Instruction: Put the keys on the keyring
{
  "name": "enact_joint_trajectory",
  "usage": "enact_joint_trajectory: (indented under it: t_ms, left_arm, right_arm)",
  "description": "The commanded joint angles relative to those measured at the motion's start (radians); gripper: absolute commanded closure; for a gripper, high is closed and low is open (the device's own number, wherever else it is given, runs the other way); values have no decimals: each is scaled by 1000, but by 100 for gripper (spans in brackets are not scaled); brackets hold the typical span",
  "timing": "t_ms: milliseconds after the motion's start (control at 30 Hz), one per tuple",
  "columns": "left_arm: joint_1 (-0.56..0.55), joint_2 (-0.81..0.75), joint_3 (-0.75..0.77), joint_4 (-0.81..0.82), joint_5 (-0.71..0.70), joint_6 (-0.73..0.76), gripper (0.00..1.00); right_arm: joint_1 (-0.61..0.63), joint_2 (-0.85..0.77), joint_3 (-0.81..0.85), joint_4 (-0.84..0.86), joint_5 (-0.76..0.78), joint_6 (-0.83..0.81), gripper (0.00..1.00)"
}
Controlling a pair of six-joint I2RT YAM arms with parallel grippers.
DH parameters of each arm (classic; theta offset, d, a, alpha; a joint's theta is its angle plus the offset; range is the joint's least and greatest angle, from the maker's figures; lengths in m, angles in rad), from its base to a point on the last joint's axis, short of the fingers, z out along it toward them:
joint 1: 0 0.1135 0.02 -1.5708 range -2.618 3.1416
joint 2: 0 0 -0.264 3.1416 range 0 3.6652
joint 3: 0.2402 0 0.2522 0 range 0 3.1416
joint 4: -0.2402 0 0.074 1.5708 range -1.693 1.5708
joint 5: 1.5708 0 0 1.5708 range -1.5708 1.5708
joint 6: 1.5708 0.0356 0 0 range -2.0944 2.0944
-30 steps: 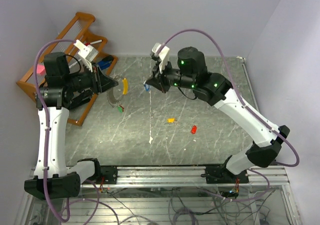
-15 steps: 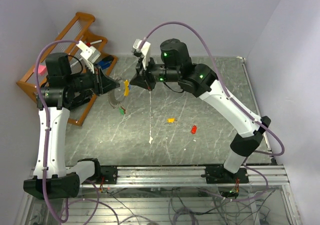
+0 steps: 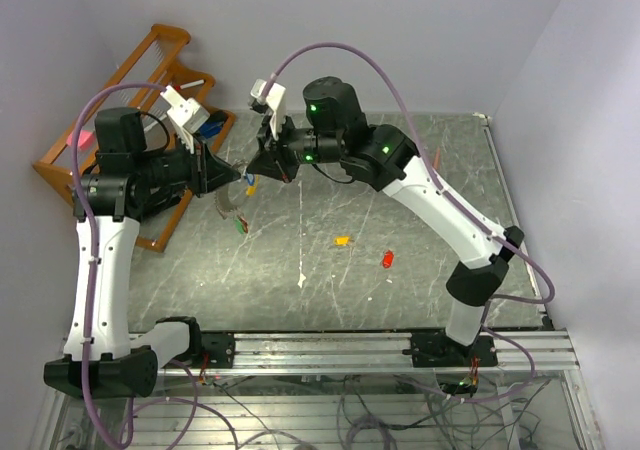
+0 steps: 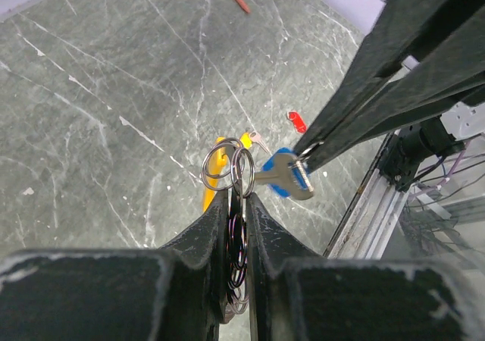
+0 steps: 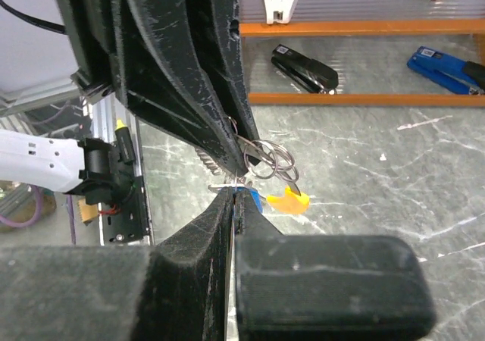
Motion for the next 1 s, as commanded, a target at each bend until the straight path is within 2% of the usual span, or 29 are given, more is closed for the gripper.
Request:
enact_joint_trajectory:
  t_ms: [0, 533, 600, 967]
  left_arm:
    - [-10, -25, 42, -27, 1, 54, 93]
    - [-13, -40, 34, -63, -31, 98, 93]
    - [-41, -38, 37, -66, -40, 105, 93]
    - [-44, -20, 73, -106, -111, 142, 93]
  right_arm:
    - [8, 32, 57, -31, -13, 24, 100]
    - [15, 86, 131, -48, -14, 61, 100]
    - [20, 92, 143, -59, -13, 63, 100]
    - [32, 61, 122, -107, 33, 77, 100]
